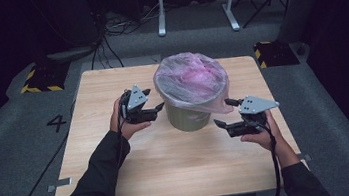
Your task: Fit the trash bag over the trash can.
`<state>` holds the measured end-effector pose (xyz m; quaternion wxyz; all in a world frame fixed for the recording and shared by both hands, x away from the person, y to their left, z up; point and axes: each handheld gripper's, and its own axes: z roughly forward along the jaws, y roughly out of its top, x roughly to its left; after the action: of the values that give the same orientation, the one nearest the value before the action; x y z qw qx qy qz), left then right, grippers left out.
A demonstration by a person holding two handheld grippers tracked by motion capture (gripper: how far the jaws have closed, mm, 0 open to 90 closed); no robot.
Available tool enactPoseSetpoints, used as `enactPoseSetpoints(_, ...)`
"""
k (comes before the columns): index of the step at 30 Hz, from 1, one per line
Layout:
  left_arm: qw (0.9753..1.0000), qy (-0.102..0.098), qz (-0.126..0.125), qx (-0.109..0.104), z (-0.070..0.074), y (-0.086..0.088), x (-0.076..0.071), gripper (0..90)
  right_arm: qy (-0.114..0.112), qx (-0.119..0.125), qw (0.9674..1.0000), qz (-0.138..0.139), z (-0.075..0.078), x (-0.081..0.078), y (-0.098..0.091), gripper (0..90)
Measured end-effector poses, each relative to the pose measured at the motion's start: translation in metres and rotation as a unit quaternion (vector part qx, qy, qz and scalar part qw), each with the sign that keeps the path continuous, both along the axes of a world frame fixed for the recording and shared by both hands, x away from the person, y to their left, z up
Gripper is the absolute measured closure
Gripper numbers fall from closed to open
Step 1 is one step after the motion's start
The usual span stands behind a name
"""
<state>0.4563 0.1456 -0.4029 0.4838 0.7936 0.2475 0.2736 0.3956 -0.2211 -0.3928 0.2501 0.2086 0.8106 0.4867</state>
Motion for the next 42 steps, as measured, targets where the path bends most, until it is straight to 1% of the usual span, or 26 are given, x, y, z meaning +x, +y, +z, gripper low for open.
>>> enactPoseSetpoints(2, 1.0, -0.007, -0.006, -0.004, 0.002, -0.001, -0.001, 26.0, 0.001, -0.005, 1.0, 0.004, -0.002, -0.001, 0.006, 20.8)
enactPoseSetpoints(3, 0.9999, -0.009, -0.005, -0.003, 0.002, -0.002, -0.002, 24.8, -0.001, -0.01, 1.0, 0.002, -0.004, -0.001, 0.009, 21.8)
enactPoseSetpoints(4, 0.9999, -0.011, -0.004, 0.004, 0.003, -0.004, -0.002, 24.8, -0.001, -0.012, 0.9999, 0.0, -0.005, -0.001, 0.012, 23.6)
enactPoseSetpoints(6, 0.9999, -0.015, -0.004, 0.004, 0.003, -0.008, -0.003, 24.9, -0.002, -0.014, 0.9999, -0.002, -0.007, -0.001, 0.015, 31.0)
enactPoseSetpoints(7, 0.9998, -0.018, -0.001, 0.008, 0.004, -0.009, -0.003, 25.9, -0.001, -0.017, 0.9998, -0.003, -0.008, 0.0, 0.018, 34.5)
enactPoseSetpoints(8, 0.9998, -0.02, -0.002, 0.005, 0.004, -0.01, -0.003, 28.3, 0.0, -0.021, 0.9998, -0.001, -0.009, 0.0, 0.019, 38.0)
enactPoseSetpoints(10, 0.9997, -0.025, -0.001, 0.005, 0.005, -0.011, -0.004, 29.1, 0.0, -0.029, 0.9996, -0.003, -0.011, 0.001, 0.021, 47.8)
enactPoseSetpoints(11, 0.9996, -0.027, -0.002, 0.004, 0.005, -0.012, -0.005, 33.4, 0.002, -0.032, 0.9995, 0.001, -0.013, 0.002, 0.023, 51.7)
enactPoseSetpoints(12, 0.9995, -0.03, -0.004, -0.001, 0.006, -0.011, -0.006, 38.7, 0.004, -0.032, 0.9995, 0.005, -0.014, 0.002, 0.023, 56.3)
enactPoseSetpoints(13, 0.9994, -0.034, -0.001, -0.004, 0.007, -0.011, -0.006, 42.9, 0.004, -0.033, 0.9994, 0.006, -0.015, 0.002, 0.024, 60.3)
enactPoseSetpoints(14, 0.9993, -0.036, -0.001, -0.005, 0.008, -0.011, -0.007, 47.1, 0.004, -0.034, 0.9994, 0.008, -0.015, 0.002, 0.025, 62.8)
enactPoseSetpoints(15, 0.9991, -0.04, -0.002, -0.013, 0.009, -0.01, -0.008, 53.6, 0.003, -0.035, 0.9993, 0.012, -0.015, 0.002, 0.025, 66.3)
enactPoseSetpoints(17, 0.9988, -0.046, -0.001, -0.019, 0.011, -0.009, -0.01, 61.2, 0.002, -0.036, 0.9992, 0.015, -0.016, 0.001, 0.026, 69.6)
enactPoseSetpoints(19, 0.9982, -0.054, -0.006, -0.023, 0.012, -0.008, -0.011, 73.8, 0.0, -0.035, 0.9993, 0.017, -0.016, 0.0, 0.027, 75.8)
enactPoseSetpoints(20, 0.9981, -0.059, -0.005, -0.018, 0.013, -0.009, -0.012, 76.9, 0.0, -0.035, 0.9992, 0.016, -0.017, 0.0, 0.028, 77.2)
enactPoseSetpoints(22, 0.9977, -0.065, -0.01, -0.015, 0.013, -0.008, -0.014, 88.2, -0.001, -0.035, 0.9993, 0.014, -0.017, 0.001, 0.027, 83.2)
enactPoseSetpoints(24, 0.9974, -0.07, -0.015, -0.013, 0.012, -0.007, -0.014, 90.0, 0.002, -0.028, 0.9995, 0.012, -0.018, 0.002, 0.026, 87.2)
enactPoseSetpoints(26, 0.9973, -0.072, -0.012, 0.001, 0.011, -0.007, -0.014, 90.0, 0.007, -0.025, 0.9996, 0.012, -0.02, 0.003, 0.026, 89.5)
enactPoseSetpoints(28, 0.9974, -0.07, -0.014, 0.013, 0.007, -0.005, -0.013, 90.0, 0.009, -0.024, 0.9996, 0.009, -0.022, 0.004, 0.025, 90.0)
enactPoseSetpoints(30, 0.9977, -0.063, -0.017, 0.017, 0.003, -0.003, -0.012, 90.0, 0.009, -0.02, 0.9997, 0.012, -0.023, 0.004, 0.025, 90.0)
enactPoseSetpoints(32, 0.9976, -0.057, -0.019, 0.033, -0.003, -0.002, -0.011, 90.0, 0.014, -0.021, 0.9996, 0.014, -0.026, 0.006, 0.024, 90.0)
enactPoseSetpoints(33, 0.9975, -0.056, -0.017, 0.04, -0.005, -0.002, -0.011, 90.0, 0.02, -0.02, 0.9995, 0.015, -0.028, 0.008, 0.023, 90.0)
enactPoseSetpoints(36, 0.9977, -0.043, -0.017, 0.051, -0.014, -0.001, -0.008, 90.0, 0.036, -0.018, 0.9991, 0.013, -0.034, 0.013, 0.021, 90.0)
enactPoseSetpoints(39, 0.9981, -0.03, -0.017, 0.05, -0.021, 0.0, -0.005, 90.0, 0.047, -0.028, 0.9985, 0.007, -0.04, 0.019, 0.02, 90.0)
enactPoseSetpoints(41, 0.9977, -0.022, -0.022, 0.061, -0.024, -0.001, -0.003, 90.0, 0.057, -0.032, 0.9978, 0.004, -0.045, 0.024, 0.02, 90.0)
enactPoseSetpoints(42, 0.9968, -0.016, -0.023, 0.075, -0.028, -0.003, -0.001, 90.0, 0.06, -0.033, 0.9976, 0.003, -0.047, 0.026, 0.02, 90.0)
